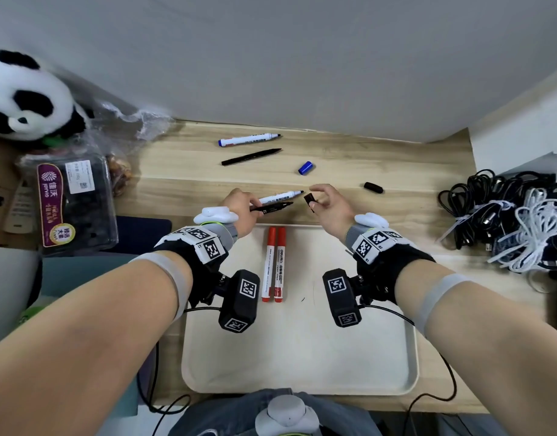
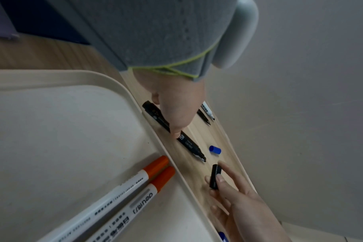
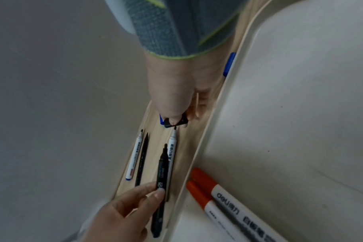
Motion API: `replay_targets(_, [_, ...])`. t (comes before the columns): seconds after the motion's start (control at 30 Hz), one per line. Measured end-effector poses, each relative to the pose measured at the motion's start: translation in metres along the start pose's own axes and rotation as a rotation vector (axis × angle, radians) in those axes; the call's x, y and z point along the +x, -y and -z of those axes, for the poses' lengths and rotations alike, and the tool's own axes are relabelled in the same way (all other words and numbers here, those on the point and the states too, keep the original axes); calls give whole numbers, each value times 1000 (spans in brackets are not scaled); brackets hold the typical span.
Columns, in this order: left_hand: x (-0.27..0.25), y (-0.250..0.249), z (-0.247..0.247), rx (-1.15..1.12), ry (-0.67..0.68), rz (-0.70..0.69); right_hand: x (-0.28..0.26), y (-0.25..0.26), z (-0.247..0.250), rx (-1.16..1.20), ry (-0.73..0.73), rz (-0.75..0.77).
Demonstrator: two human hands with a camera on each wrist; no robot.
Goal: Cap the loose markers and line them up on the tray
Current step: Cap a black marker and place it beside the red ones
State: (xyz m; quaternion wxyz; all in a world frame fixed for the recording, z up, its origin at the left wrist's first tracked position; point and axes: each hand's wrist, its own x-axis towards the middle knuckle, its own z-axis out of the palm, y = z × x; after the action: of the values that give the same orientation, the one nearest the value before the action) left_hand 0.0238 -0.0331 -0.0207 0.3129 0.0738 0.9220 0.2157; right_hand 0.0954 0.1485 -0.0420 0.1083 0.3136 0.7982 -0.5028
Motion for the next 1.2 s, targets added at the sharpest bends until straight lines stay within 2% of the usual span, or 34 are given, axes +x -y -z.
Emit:
replay_targets(0.33, [-20,-4,-2,-4,-6,-17,-21,13,-1,383,-84,-134])
replay_targets(0.63, [-32,-6,-5,-20,-17,-33,-36,15,-1,450,-67,-118])
replay_targets(0.97, [-45,-10,-4,-91,38,-52,-47,21,7,412,82,-135])
replay_targets(1.07, [-47,-11,-6,-131,76,-88,-52,24,6,319,128,-137])
replay_targets(1.2, [-56,-13,-8,-164,155,-154,-57,29,7,138,108,-157])
